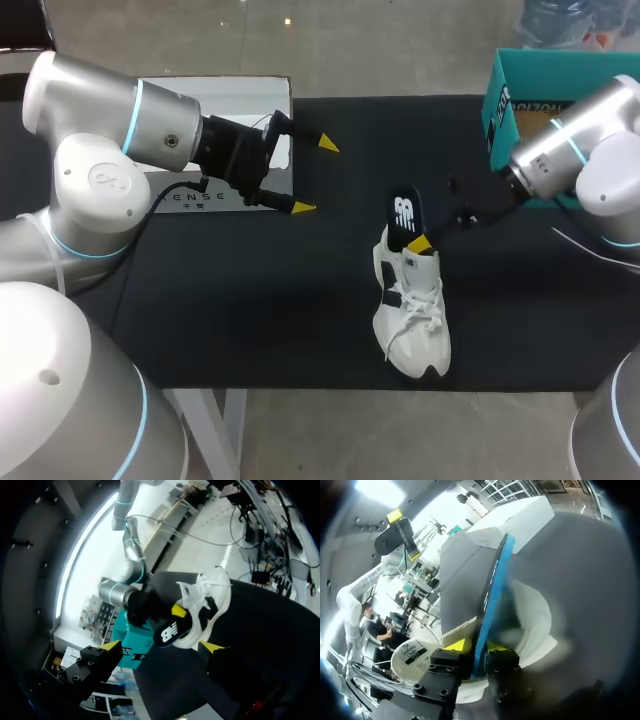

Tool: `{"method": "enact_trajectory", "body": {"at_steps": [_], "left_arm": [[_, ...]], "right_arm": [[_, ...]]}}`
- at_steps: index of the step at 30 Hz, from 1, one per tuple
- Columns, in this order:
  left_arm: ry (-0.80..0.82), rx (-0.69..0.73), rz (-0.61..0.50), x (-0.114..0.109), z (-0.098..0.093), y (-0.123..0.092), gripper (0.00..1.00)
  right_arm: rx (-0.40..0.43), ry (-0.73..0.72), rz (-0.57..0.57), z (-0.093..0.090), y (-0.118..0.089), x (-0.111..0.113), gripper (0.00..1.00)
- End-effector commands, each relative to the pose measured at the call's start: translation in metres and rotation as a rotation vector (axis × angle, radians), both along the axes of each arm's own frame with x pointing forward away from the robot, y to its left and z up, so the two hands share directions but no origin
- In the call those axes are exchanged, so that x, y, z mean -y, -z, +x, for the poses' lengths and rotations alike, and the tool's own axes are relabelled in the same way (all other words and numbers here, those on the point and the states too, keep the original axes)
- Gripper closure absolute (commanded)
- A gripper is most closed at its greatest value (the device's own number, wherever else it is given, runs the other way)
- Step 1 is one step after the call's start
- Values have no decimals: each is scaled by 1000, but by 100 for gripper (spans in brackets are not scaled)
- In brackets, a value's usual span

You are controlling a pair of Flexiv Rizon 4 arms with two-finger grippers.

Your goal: Take the shoe out of the shoebox, open the shoe tongue, remove and reinsert the insole, then place the shoe into the shoebox

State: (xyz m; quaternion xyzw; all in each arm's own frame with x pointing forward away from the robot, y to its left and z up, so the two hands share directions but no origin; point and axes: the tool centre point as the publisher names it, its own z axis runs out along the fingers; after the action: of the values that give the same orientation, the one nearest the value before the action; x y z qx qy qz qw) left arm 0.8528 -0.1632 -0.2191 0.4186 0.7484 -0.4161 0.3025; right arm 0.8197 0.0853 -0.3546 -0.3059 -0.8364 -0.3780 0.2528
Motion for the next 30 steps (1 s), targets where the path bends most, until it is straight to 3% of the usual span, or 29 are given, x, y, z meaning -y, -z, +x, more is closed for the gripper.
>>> {"method": "enact_trajectory", "body": {"at_steps": [1,17,19,21,22,30], "left_arm": [[1,0,2,0,0,0,0],[1,0,2,0,0,0,0],[1,0,2,0,0,0,0],[1,0,2,0,0,0,0],[1,0,2,0,0,0,0],[1,0,2,0,0,0,0]], "right_arm": [[9,-4,-11,6,-6,-1,44],[61,-30,-27,36,-21,-7,52],[69,-34,-26,38,-22,-8,62],[72,-37,-25,39,-23,-9,93],[73,-39,-24,40,-23,-9,100],[59,-43,-23,31,-17,-8,100]]}}
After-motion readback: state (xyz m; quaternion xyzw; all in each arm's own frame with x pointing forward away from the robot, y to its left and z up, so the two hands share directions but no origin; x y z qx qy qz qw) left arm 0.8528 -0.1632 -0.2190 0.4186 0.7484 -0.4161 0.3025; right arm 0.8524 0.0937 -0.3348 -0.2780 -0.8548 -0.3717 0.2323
